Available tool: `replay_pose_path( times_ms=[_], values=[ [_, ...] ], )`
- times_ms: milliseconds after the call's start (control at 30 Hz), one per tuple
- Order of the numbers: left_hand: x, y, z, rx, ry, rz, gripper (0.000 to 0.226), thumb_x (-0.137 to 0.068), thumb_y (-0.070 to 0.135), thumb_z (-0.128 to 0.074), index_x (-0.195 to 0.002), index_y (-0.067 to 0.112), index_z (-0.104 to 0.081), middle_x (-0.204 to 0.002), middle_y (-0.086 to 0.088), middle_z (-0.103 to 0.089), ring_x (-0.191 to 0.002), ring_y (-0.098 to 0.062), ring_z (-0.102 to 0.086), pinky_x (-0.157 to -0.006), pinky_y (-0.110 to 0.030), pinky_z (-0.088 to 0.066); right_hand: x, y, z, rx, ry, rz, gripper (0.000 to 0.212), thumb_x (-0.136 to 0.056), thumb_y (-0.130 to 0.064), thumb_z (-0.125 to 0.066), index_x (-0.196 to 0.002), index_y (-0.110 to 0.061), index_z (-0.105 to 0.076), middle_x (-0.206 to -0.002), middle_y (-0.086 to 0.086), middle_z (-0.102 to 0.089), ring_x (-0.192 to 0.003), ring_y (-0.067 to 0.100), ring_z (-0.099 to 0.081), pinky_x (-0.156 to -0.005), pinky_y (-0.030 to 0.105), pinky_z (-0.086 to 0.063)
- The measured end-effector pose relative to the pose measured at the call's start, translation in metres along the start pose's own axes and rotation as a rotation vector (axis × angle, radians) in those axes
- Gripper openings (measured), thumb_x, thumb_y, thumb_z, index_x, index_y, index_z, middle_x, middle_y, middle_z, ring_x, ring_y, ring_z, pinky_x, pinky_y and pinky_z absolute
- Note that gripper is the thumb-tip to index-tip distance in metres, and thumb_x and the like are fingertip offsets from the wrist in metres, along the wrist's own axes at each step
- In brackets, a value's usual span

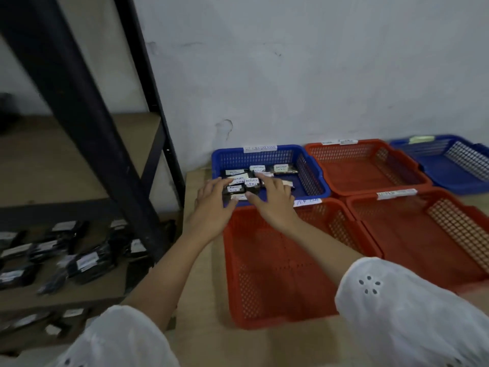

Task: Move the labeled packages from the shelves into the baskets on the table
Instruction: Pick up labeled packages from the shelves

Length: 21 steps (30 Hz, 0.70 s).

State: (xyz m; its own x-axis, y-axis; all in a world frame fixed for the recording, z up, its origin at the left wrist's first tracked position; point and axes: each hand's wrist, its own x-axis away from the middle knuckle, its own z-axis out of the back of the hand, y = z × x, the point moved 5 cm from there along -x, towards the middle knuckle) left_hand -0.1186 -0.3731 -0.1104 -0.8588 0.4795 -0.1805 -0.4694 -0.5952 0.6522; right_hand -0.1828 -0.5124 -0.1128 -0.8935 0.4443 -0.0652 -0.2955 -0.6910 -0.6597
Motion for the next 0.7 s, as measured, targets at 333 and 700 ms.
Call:
replay_pose_path(
  times_ms=[333, 700],
  values=[
    [0.156, -0.014, 0.131, 0.068, 0.145, -0.061, 0.041, -0.092, 0.023, -0.057, -0.132, 0.026, -0.047, -0.131, -0.004, -0.046, -0.126, -0.019, -0.035, -0.104, -0.036, -0.033, 0.135, -0.107, -0.023, -0.170, -0.034, 0.185, 0.058, -0.089, -0.050, -0.054, -0.142, -0.036, -0.034, -0.142, 0.001, -0.036, -0.133, 0.023, -0.024, -0.107, 0.037, -0.021],
    [0.191, -0.148, 0.313, 0.105, 0.350, 0.027, 0.038, -0.093, 0.023, -0.055, -0.126, 0.039, -0.046, -0.127, 0.007, -0.045, -0.122, -0.007, -0.039, -0.099, -0.025, -0.031, 0.111, -0.302, -0.113, -0.233, -0.123, 0.458, 0.048, -0.089, -0.050, -0.053, -0.132, -0.030, -0.046, -0.134, -0.001, -0.047, -0.129, 0.021, -0.033, -0.096, 0.028, -0.027]
  ],
)
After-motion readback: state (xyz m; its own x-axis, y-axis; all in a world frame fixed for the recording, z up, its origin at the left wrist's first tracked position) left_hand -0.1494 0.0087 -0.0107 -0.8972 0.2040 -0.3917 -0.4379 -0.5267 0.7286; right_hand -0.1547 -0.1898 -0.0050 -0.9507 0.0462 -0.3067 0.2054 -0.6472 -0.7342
